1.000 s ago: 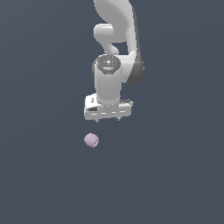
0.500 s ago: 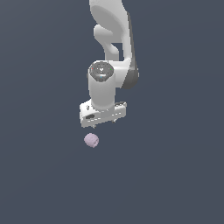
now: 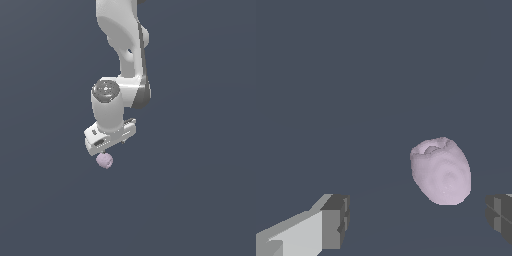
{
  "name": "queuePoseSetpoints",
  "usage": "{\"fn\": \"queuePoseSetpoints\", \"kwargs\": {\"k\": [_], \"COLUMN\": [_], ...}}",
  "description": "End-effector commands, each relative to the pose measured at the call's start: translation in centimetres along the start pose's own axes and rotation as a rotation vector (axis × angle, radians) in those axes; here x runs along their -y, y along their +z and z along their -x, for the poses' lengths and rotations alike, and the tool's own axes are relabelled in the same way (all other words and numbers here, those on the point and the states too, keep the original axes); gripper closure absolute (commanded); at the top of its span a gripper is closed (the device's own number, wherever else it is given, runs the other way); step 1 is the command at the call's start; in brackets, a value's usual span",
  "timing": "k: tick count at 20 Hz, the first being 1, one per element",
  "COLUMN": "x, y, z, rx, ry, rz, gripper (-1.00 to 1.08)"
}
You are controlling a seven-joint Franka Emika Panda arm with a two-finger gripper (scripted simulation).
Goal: Pick up the object and move it to a goal position.
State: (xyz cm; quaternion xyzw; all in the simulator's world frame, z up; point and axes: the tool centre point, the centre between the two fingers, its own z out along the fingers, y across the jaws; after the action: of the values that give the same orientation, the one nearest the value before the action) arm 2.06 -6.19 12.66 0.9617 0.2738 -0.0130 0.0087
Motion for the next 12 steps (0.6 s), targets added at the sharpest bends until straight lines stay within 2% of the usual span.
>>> {"fn": "queuePoseSetpoints", "kwargs": {"k": [1,12], "x": [-0.7,-3.5], "y": [0.5,2.6], "z": [0.0,0.4], "rx": [-0.003,-0.02], "ry": [-0.059,-0.297], "rz": [-0.001,-0.003], "gripper": [-0.92,-0.92]}}
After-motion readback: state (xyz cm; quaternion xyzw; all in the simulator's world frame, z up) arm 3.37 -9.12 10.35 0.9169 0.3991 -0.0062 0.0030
